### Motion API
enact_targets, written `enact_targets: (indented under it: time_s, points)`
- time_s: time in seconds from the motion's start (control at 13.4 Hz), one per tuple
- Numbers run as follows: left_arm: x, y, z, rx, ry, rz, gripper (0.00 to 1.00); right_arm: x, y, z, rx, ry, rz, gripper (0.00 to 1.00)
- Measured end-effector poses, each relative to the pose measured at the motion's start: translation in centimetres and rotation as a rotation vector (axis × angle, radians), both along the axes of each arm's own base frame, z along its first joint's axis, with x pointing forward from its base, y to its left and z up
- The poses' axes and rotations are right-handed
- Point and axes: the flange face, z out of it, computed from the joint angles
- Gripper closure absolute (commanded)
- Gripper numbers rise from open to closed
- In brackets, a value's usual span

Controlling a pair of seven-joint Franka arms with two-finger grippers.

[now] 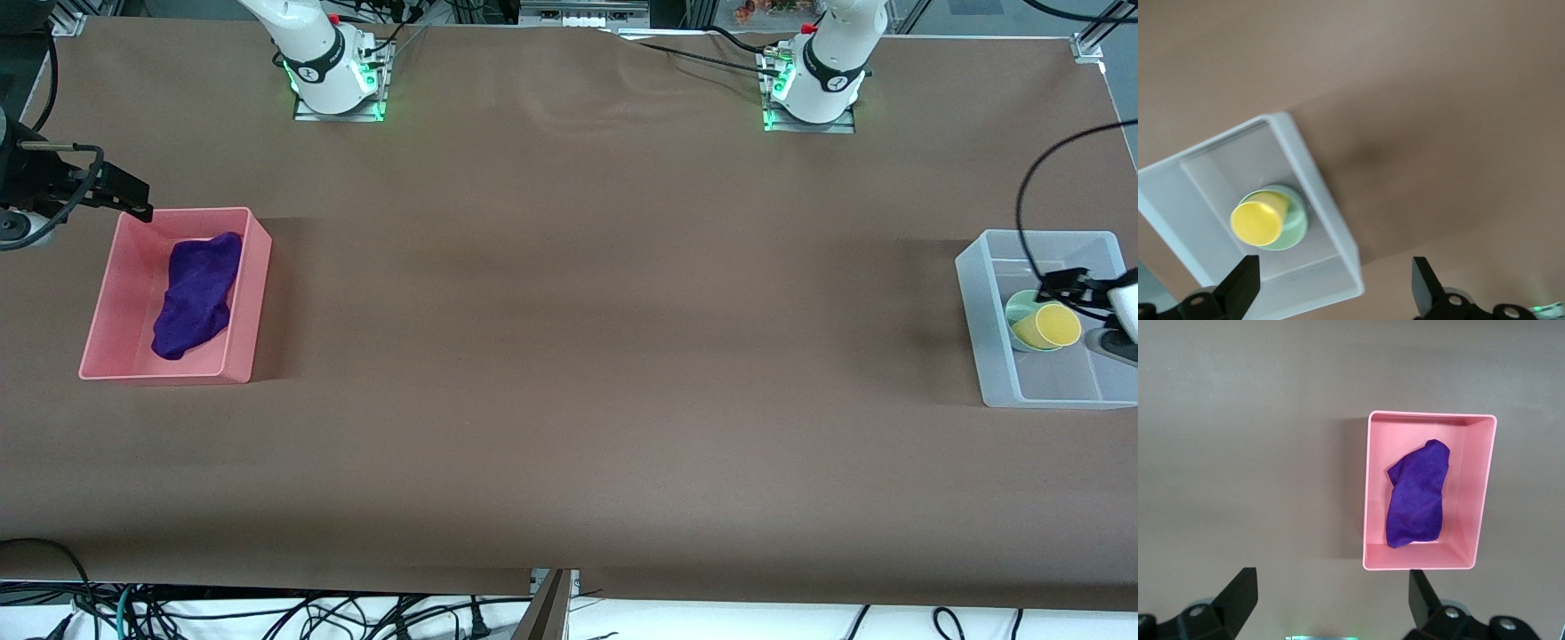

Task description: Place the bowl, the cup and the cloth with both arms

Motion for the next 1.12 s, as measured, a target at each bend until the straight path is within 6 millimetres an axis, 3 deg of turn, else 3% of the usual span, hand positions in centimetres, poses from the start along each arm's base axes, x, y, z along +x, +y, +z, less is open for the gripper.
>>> enact_targets:
  time_s: [0.3, 0.52, 0.67, 0.82, 0.97, 1.12]
  points:
    - [-1.2, -10.9, 5.8, 0.009, -0.061, -0.048, 0.00, 0.0, 0.0, 0.0, 0.000, 0.000, -0.001, 0.00]
    - [-3.2, -16.0, 9.6, 0.016, -0.100, -0.020, 0.00, 0.0, 0.0, 0.0, 0.000, 0.000, -0.001, 0.00]
    - [-4.4, -17.1, 11.8, -0.023, -0.126, 0.025, 0.00, 0.0, 0.0, 0.0, 0.000, 0.000, -0.001, 0.00]
    - [-4.7, -15.7, 12.8, -0.032, -0.146, 0.083, 0.00, 0.0, 0.0, 0.0, 0.000, 0.000, -0.001, 0.00]
    - [-4.6, -14.7, 12.4, -0.023, -0.152, 0.131, 0.00, 0.0, 0.0, 0.0, 0.000, 0.000, 0.000, 0.00]
    - [-4.5, -15.6, 11.5, -0.015, -0.155, 0.203, 0.00, 0.0, 0.0, 0.0, 0.000, 0.000, 0.000, 0.00]
